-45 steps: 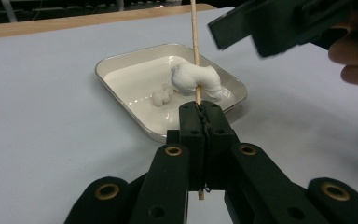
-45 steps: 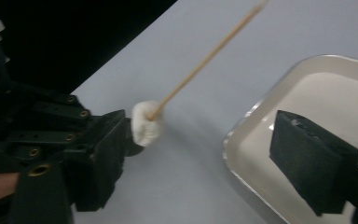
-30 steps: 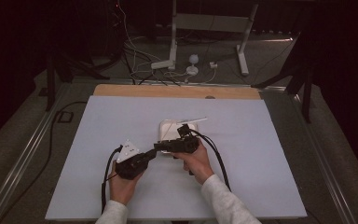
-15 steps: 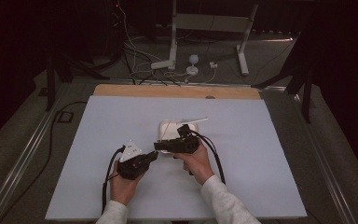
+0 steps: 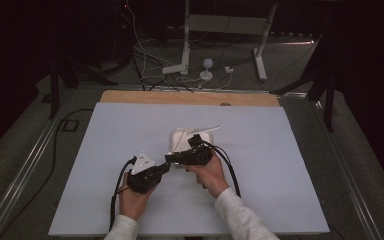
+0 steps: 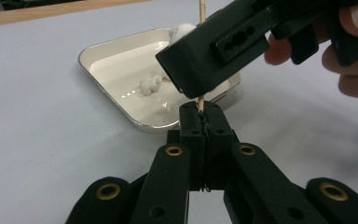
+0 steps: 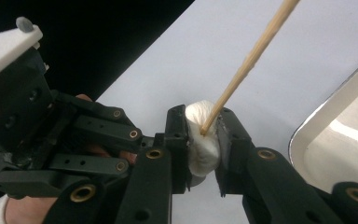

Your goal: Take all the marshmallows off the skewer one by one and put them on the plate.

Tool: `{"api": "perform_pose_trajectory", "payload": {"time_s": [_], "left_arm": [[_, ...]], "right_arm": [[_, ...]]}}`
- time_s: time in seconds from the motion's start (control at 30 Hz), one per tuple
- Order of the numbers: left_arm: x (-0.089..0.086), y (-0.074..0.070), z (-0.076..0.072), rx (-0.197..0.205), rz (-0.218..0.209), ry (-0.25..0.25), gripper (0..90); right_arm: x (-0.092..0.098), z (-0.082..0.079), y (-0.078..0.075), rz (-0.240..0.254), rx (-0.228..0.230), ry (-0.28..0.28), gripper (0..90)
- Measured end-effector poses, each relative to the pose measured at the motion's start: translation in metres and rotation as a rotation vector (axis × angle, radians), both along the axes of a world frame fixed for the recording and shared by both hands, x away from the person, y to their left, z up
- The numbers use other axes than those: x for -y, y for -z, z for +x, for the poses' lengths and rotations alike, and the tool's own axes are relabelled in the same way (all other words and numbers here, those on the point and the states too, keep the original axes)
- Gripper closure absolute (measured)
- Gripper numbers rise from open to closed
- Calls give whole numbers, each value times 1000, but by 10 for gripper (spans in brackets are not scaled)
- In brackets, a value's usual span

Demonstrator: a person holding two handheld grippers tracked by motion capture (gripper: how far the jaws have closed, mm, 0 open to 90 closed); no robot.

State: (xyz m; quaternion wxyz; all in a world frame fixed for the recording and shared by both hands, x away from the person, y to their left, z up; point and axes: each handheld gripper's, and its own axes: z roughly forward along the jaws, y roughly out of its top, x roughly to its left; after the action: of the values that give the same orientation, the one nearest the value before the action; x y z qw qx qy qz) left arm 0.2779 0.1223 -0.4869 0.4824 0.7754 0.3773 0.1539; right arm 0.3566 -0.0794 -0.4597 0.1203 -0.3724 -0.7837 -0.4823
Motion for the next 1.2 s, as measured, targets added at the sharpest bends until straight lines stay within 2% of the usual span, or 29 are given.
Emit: {"api": "perform_pose_trajectory", "payload": {"time_s": [0.17, 0.2, 0.23, 0.27, 0.3, 0.33, 0.43, 0.47, 0.5, 0.57, 0.73, 0.83, 0.9, 0.93, 0.97, 1.0, 1.03, 1.1, 1.2], "left_arm": [[-1, -2, -1, 17, 1, 10, 900], [0, -1, -1, 13, 30, 8, 900], [-1, 1, -2, 12, 46, 13, 900], [-3, 2, -3, 11, 15, 17, 900], [-2, 0, -3, 19, 14, 20, 900], [2, -2, -3, 25, 30, 30, 900], [5, -1, -3, 33, 38, 39, 900], [4, 0, -4, 34, 55, 37, 900], [3, 0, -5, 39, 60, 33, 900], [2, -1, -5, 40, 62, 37, 900], [4, -1, -5, 49, 63, 46, 900], [1, -2, -6, 55, 70, 41, 900], [1, -2, -6, 55, 82, 39, 900], [2, 0, -6, 49, 135, 20, 900], [0, 4, -5, 36, 149, 11, 900], [-4, 6, -4, 15, 133, -2, 900], [-8, 6, -3, 6, 120, -12, 900], [-11, 3, -1, 8, 82, -28, 900], [-11, 0, -1, 15, 56, -27, 900]], "right_arm": [[5, 1, -7, 4, 12, 8, 791], [6, 2, -9, 5, 15, 14, 795], [10, 3, -13, 10, 37, 55, 799], [18, 7, -18, 40, 31, 86, 799], [25, 12, -20, 62, 9, 91, 798], [28, 14, -23, 55, 14, 90, 798], [33, 14, -31, 27, 46, 90, 800], [38, 16, -35, 35, 53, 112, 803], [38, 16, -35, 35, 53, 112, 803], [47, 21, -39, 66, 42, 135, 805], [56, 23, -50, 52, 75, 148, 808], [59, 24, -51, 66, 76, 157, 809], [61, 25, -52, 72, 79, 165, 811], [63, 25, -53, 72, 87, 177, 815], [69, 25, -55, 88, 103, 217, 816], [78, 27, -59, 126, 102, 249, 817], [88, 29, -64, 137, 108, 274, 817], [100, 28, -72, 107, 140, 277, 815], [101, 24, -72, 31, 177, 247, 810]]}}
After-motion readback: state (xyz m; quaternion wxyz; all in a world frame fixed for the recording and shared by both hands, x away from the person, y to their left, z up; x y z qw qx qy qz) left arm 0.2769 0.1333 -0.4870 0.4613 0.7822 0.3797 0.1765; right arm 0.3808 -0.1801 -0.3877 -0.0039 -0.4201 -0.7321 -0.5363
